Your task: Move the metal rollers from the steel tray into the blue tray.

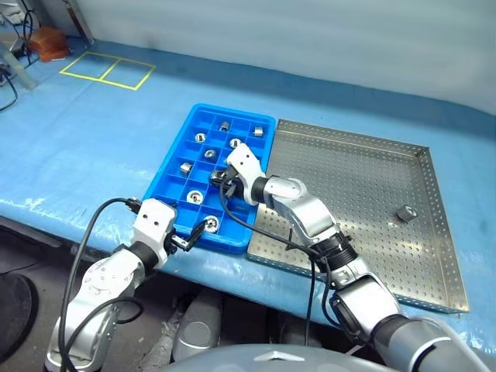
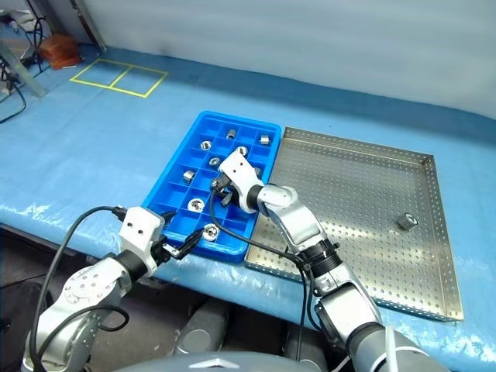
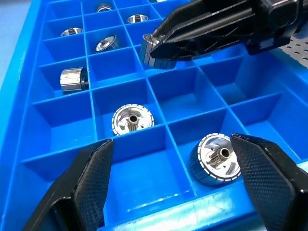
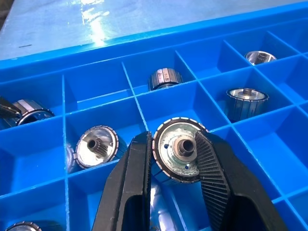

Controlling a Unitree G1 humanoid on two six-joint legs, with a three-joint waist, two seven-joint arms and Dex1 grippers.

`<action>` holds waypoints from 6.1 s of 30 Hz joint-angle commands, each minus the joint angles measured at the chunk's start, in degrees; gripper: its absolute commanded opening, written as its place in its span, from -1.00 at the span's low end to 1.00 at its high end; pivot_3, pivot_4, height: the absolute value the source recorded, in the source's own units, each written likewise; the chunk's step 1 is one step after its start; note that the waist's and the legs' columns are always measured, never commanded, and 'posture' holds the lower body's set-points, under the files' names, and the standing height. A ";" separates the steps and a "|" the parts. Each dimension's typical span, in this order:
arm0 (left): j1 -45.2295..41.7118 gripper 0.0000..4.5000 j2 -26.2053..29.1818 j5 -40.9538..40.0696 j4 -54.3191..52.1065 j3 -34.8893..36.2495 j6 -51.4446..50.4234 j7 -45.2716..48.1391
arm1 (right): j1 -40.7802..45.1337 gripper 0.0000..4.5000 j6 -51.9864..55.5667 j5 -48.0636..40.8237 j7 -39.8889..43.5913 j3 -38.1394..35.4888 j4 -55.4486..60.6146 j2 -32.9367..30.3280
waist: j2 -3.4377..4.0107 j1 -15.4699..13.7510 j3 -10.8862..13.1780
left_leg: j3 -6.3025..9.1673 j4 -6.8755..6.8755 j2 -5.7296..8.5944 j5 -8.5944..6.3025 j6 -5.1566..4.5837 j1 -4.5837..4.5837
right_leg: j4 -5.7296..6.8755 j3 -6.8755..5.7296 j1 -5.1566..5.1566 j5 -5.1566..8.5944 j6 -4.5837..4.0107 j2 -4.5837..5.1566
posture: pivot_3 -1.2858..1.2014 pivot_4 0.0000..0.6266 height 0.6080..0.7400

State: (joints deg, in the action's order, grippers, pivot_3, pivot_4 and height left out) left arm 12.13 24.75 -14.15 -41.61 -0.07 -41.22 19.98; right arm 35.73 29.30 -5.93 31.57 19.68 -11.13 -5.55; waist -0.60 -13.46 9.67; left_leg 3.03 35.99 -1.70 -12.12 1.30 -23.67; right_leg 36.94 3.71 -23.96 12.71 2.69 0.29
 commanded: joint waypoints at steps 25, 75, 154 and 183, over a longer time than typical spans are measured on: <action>-27.15 0.88 -6.59 0.77 18.77 -12.32 9.55 8.06 | -20.07 0.01 18.21 6.84 -17.18 -20.38 37.78 -14.32 | 0.01 3.19 -0.03 | -0.06 0.13 0.07 0.11 0.18 -0.56 | 0.01 0.12 -0.46 -0.20 0.26 0.02 | 0.19 -0.52 1.00; -35.44 0.88 -15.98 2.21 25.96 -22.79 12.98 14.98 | -21.60 0.39 23.20 6.05 -27.68 -34.58 28.94 -13.18 | 0.13 12.41 -0.11 | -0.02 0.25 0.16 0.20 0.01 0.07 | 0.11 0.28 0.23 -0.33 0.52 0.02 | 0.13 -0.52 1.00; -82.87 0.88 -38.23 23.03 118.45 -3.42 44.82 -21.41 | -102.86 0.39 -34.28 -8.73 -43.24 -16.52 71.13 -40.93 | -1.96 57.60 1.01 | -1.40 1.24 3.49 -2.15 -3.43 1.01 | -1.14 0.07 2.36 0.77 4.90 5.31 | -0.57 -0.52 1.00; -79.25 0.88 -37.93 24.78 118.98 -3.20 38.30 -23.38 | -80.15 0.39 -4.30 -12.66 -38.16 -15.90 71.13 -27.09 | -1.78 54.29 0.85 | -1.42 1.76 3.59 -2.18 -3.72 0.96 | -0.98 0.19 2.52 0.61 5.22 5.34 | -0.54 -0.52 1.00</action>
State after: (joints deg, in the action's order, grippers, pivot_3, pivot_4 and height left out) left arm -68.09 -9.04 10.90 77.85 -3.68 -2.50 -2.77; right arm -43.88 26.35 -19.25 -7.00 4.96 58.48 -33.03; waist -2.37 40.83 10.53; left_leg 1.61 37.75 1.89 -14.31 -2.42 -22.71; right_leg 35.96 3.91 -21.43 13.32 7.91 5.63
